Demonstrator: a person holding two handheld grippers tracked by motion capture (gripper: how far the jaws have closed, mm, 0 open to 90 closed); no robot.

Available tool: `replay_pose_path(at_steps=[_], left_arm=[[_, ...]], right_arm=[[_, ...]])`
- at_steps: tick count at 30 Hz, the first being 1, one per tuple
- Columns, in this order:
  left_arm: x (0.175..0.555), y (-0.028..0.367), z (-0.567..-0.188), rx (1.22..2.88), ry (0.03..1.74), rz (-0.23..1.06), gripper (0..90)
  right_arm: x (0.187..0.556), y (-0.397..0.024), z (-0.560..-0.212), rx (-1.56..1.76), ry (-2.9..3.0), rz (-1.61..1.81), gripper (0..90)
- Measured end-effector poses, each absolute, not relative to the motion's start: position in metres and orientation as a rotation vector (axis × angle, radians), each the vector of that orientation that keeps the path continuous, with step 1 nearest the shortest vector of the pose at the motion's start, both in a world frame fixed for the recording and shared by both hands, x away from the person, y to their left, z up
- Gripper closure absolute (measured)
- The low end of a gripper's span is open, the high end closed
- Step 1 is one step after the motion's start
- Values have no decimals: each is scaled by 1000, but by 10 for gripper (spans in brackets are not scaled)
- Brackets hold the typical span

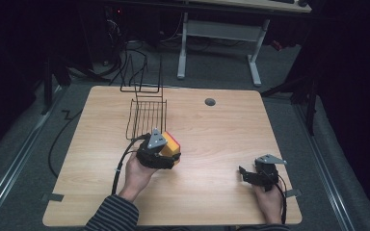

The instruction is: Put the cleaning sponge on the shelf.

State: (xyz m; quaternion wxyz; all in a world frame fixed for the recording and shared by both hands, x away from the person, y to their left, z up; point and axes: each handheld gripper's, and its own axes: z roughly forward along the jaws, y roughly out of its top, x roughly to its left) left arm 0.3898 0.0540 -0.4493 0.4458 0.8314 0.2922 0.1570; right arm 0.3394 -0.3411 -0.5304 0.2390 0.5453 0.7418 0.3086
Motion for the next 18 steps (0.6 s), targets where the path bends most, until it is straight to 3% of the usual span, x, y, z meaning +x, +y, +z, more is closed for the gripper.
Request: replay_pose_path(at_steps=[18], left_arm=[[405, 87, -435, 2011, 807, 452, 240]], right_arm=[[339, -341, -530, 1494, 2030, 845, 262]])
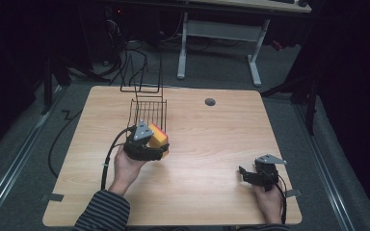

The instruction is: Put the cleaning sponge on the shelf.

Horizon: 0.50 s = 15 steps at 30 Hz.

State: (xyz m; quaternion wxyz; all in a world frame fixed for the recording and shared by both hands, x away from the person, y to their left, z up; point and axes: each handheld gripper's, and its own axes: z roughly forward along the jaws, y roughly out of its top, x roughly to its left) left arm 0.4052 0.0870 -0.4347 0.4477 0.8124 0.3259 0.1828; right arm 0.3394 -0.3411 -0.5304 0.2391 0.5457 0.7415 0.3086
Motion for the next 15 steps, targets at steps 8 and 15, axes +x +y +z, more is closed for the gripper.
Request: replay_pose_path(at_steps=[8, 15], left_arm=[[417, 100, -431, 1983, 867, 466, 240], [429, 104, -427, 1973, 902, 496, 240]], right_arm=[[339, -341, -530, 1494, 2030, 845, 262], [339, -341, -530, 1495, 2030, 845, 262]])
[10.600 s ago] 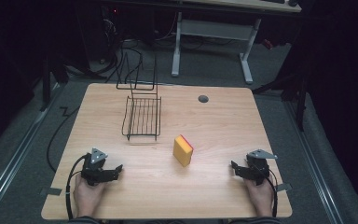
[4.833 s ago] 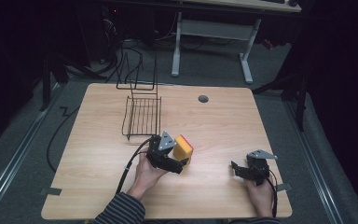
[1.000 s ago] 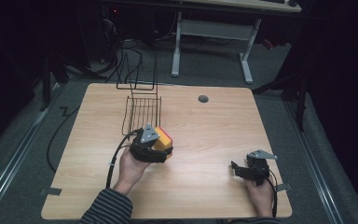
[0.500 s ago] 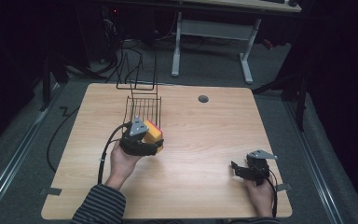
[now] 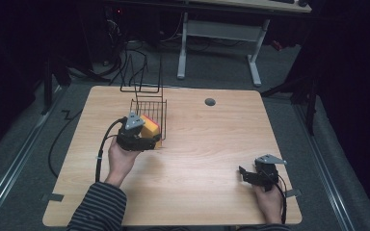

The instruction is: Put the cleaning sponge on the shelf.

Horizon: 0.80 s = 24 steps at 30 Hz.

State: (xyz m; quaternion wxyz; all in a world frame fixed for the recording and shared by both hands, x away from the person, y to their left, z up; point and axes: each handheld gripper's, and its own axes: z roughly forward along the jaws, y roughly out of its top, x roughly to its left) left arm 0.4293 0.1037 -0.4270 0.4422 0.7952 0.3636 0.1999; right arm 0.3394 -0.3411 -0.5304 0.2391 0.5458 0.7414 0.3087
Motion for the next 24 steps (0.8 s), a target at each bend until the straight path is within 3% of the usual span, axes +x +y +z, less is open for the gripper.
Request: replay_pose_path(at_steps=[24], left_arm=[[473, 95, -429, 1971, 1006, 590, 239]], right_arm=[[339, -341, -530, 1494, 2031, 845, 262]])
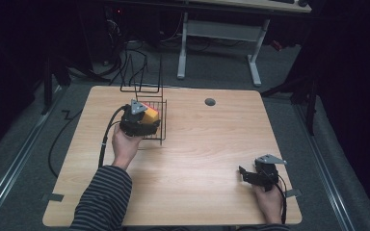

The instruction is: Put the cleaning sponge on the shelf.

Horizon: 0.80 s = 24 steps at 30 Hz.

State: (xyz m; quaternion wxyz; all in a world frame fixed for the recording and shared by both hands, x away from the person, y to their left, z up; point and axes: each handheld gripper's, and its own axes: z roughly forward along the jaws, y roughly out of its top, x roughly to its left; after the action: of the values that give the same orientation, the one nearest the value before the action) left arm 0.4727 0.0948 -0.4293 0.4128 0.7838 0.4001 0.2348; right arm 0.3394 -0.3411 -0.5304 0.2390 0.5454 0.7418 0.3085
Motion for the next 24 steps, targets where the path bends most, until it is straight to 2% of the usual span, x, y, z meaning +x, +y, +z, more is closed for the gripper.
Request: replay_pose_path(at_steps=[24], left_arm=[[503, 91, -445, 1956, 1098, 633, 238]], right_arm=[[339, -341, -530, 1494, 2032, 844, 262]])
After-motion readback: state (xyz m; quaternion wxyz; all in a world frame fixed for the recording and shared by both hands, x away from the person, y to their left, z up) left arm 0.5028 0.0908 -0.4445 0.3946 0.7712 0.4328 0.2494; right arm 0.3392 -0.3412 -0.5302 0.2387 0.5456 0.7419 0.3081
